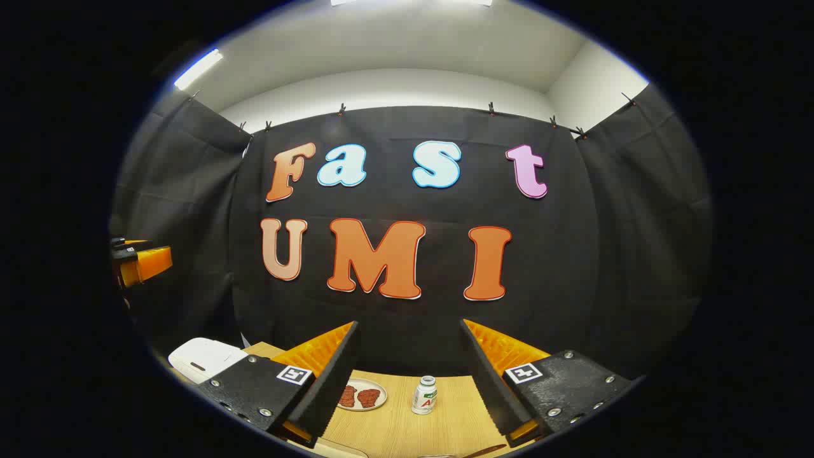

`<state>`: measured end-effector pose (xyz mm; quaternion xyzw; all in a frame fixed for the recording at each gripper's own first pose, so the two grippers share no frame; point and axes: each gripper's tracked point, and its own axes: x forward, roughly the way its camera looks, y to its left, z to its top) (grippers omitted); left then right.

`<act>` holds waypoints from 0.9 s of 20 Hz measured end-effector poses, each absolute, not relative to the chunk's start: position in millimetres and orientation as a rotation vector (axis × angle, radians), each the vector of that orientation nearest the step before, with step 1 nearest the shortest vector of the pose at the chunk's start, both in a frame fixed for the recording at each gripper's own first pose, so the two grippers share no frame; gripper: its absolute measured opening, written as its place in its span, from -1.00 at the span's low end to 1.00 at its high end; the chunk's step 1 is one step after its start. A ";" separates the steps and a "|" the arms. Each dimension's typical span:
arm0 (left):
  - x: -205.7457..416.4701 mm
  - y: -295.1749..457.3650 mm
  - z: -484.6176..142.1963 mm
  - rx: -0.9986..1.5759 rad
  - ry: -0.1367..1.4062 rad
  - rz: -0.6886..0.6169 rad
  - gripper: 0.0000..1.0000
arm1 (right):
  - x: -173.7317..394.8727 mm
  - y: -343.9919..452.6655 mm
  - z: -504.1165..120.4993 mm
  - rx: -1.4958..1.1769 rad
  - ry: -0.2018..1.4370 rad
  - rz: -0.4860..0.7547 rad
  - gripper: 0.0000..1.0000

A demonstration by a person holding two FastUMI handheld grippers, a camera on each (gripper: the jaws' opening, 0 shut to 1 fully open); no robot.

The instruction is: Close the left gripper, press the button to open the rice cooker; take a wooden spoon from the chopstick holder with the right hand, scoop a spoonful of rice and pour it into the rice cooker, then put the wooden spoon back into the chopstick holder.

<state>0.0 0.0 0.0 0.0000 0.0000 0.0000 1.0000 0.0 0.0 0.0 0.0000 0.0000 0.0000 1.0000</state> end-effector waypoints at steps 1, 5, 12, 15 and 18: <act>-1.1 1.0 1.3 0.000 -0.002 0.001 0.94 | 0.0 -0.7 -0.4 0.003 0.003 -0.002 0.89; -9.1 -0.2 2.5 -0.002 -0.006 -0.013 0.94 | -0.1 1.0 -4.5 0.026 0.020 -0.006 0.89; -10.3 7.5 1.8 0.016 0.001 -0.004 0.94 | -0.1 9.0 -14.7 0.038 0.044 0.003 0.89; -9.3 11.7 5.0 0.020 -0.007 -0.003 0.94 | -0.7 11.3 -13.9 0.042 0.042 -0.001 0.93; -4.1 14.8 4.5 0.010 -0.012 0.003 0.94 | -1.6 12.1 -12.4 0.033 0.036 -0.004 0.89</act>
